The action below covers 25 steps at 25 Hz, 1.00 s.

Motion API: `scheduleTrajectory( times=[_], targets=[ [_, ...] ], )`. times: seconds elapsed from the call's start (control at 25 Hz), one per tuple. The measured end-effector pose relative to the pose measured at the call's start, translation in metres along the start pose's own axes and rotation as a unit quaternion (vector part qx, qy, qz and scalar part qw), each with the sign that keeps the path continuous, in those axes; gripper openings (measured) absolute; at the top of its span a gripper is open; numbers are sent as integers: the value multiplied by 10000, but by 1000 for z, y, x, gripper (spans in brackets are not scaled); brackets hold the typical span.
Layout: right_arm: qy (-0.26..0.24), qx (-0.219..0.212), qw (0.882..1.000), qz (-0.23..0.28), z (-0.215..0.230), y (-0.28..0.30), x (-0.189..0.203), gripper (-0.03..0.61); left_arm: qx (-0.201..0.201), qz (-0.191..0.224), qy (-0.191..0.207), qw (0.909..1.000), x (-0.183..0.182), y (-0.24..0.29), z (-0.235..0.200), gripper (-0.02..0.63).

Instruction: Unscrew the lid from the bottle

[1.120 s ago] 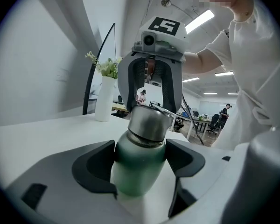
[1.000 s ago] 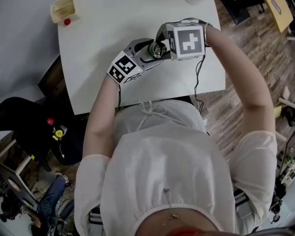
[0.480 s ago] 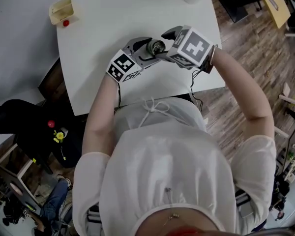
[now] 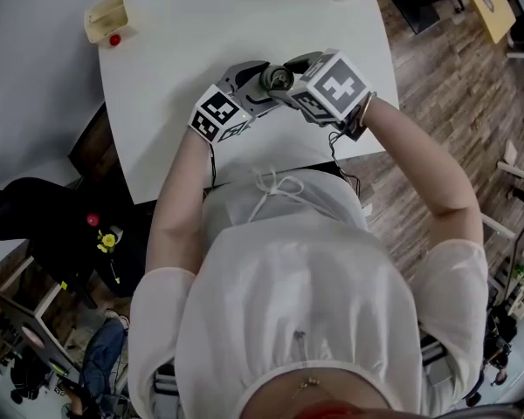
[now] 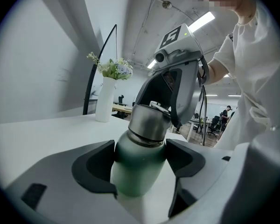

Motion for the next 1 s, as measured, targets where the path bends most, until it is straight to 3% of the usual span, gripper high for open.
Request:
scheduleTrajectory(
  times=[0.16,0.36,0.48,0.68,0.84,0.92,1.0],
  targets=[
    [-351,-151,9992,-131,1,3,0,262,9,-7,2,10000,3,0,-1,357],
    [-1290,-482,9890,-541,1,6,-6,262,41,-9,0,10000,5,1,-3,357],
    [-2042,-623,9727,-910,-1,4,-11,262,48,-10,-12,10000,3,0,-4,357],
    [-3131,-752,9326,-1629,0,6,-15,262,65,-29,-19,10000,5,0,-5,357],
    [-3949,-1034,8981,-1634,-7,8,-18,262,60,-25,-29,10000,5,0,-5,357],
    [-4076,-1105,8913,-1651,-8,8,-19,262,56,-38,-29,10000,5,-1,-6,357],
    [-4036,-1120,8932,-1636,-8,9,-19,262,60,-34,-35,10000,6,-2,-6,357]
  ],
)
Point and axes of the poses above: the fingertips, and each gripper's own axes: y forward along the fingers, z to its right, x out of its underside, the point moved 6 cm from there along -y, backward along the fingers, and after that the axes turned 1 degree about -z, right-handed, at the moved point
